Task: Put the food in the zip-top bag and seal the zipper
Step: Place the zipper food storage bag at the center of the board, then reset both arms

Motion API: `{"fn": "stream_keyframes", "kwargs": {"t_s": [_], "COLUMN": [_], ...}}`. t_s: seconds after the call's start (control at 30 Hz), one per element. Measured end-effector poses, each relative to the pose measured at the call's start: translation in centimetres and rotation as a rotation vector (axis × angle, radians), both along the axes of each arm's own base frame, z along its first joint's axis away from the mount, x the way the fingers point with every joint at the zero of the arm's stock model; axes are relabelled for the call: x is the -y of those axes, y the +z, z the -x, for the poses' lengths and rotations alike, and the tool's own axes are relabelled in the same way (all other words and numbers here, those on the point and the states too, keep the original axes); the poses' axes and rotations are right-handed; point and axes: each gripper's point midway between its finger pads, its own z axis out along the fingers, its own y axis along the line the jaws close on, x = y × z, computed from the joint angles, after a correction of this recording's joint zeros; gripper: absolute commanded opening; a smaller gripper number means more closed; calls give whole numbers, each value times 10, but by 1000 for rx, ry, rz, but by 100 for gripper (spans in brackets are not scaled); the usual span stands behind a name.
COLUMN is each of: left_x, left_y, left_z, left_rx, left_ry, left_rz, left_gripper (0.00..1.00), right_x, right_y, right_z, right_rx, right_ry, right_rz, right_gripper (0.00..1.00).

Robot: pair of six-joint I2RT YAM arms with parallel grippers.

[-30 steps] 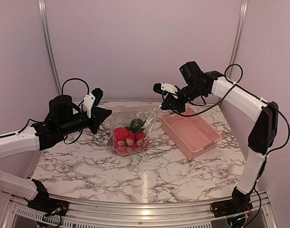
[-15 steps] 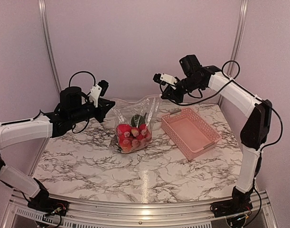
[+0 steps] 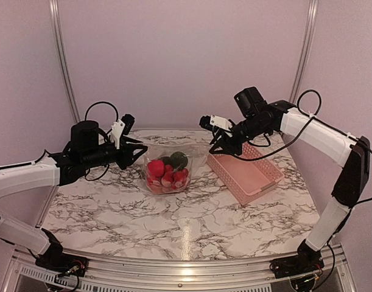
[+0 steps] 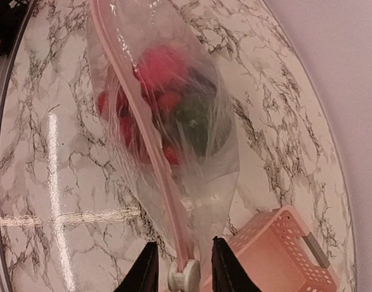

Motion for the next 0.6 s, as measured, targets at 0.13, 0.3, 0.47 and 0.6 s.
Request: {"fn": "stream_keyframes", "kwargs": {"t_s": [0.13,0.3,0.47,0.6], "left_x": [-13,-39,-75,-105], "left_y": [-26,36,121,140], "left_z": [32,52,39,18], "left_rx": [-104,-23,102,107], "left_ry": [-11,58,267,483], "left_rz": [-21,38,108,99], "left_gripper": [76,97,99,99], "right_x": [-10,18,92,138], "right_y": [-26,8,85,118], "right_z": [48,33,-27,-53], "right_rx": [-96,-101,30,88], "right_ry": [93,-2,-283,-461], "right_rz": [34,-73,-287,-392], "right_gripper": [67,98,99,99]}}
